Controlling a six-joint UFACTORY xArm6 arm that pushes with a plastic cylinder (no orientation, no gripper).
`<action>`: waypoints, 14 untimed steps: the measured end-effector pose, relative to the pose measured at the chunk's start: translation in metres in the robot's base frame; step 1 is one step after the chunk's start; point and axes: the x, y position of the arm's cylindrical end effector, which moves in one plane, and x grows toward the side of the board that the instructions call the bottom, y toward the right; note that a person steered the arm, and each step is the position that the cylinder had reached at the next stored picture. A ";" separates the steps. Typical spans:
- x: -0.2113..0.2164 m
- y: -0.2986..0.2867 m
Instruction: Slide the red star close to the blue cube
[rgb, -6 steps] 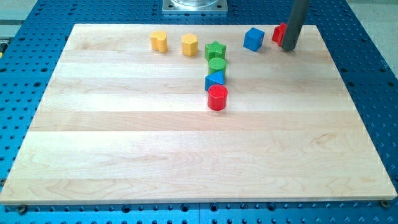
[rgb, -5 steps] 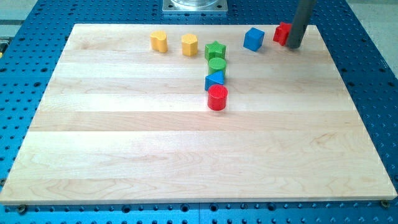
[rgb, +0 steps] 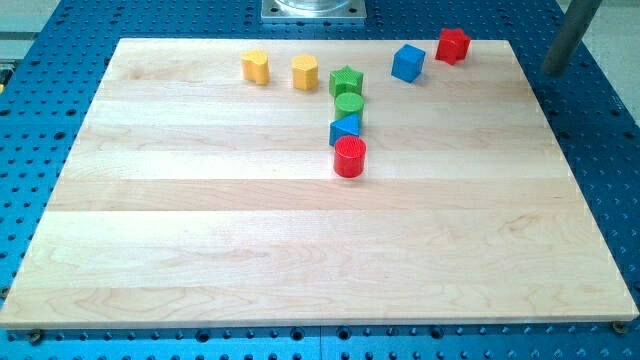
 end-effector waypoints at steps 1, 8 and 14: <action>0.000 -0.001; -0.016 -0.140; -0.070 -0.128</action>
